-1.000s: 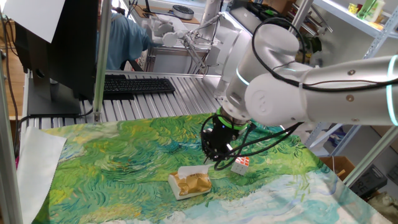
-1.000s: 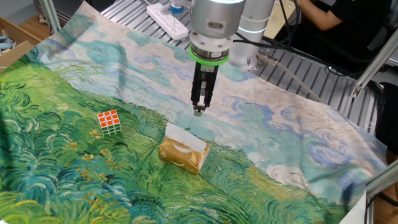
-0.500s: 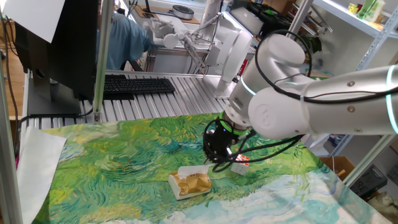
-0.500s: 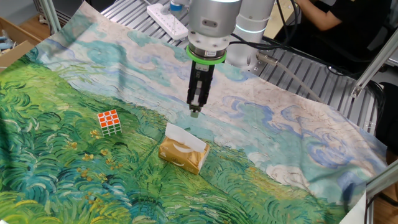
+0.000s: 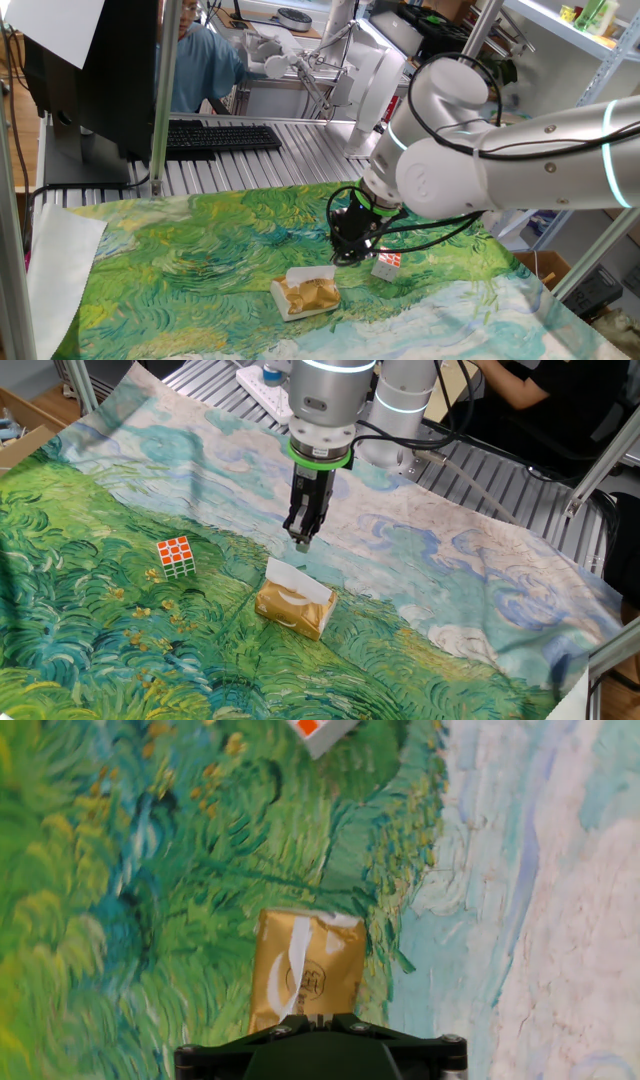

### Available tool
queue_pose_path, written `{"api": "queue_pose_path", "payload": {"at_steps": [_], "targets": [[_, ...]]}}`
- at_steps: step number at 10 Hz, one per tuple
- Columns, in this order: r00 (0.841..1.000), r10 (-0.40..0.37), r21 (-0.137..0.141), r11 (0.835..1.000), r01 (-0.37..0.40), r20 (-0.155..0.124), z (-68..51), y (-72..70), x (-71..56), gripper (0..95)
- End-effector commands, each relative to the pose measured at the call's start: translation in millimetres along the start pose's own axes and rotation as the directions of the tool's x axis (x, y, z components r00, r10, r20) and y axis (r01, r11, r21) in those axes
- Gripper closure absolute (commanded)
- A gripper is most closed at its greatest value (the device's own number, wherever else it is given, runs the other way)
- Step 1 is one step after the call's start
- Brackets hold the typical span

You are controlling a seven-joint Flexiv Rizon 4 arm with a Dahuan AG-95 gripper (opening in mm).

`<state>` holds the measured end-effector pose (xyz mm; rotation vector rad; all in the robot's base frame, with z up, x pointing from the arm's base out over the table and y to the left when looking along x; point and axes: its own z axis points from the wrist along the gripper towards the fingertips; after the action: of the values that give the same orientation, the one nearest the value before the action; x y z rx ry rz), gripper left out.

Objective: Pull out a napkin

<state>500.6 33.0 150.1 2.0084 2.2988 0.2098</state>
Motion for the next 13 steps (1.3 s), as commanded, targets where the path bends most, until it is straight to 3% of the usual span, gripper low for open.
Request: {"api": "queue_pose_path", "payload": {"at_steps": [1,6,13], "targets": [[1.0,-0.009,0.002,1.0,0.009,-0.001,0.1,0.1,0.8,95.0],[1.0,-0.01,0.003,1.0,0.01,0.006,13.0,3.2,3.5,95.0],[1.0,-0.003,0.003,1.0,0.003,0.009,15.6,14.8,3.6,95.0]]}}
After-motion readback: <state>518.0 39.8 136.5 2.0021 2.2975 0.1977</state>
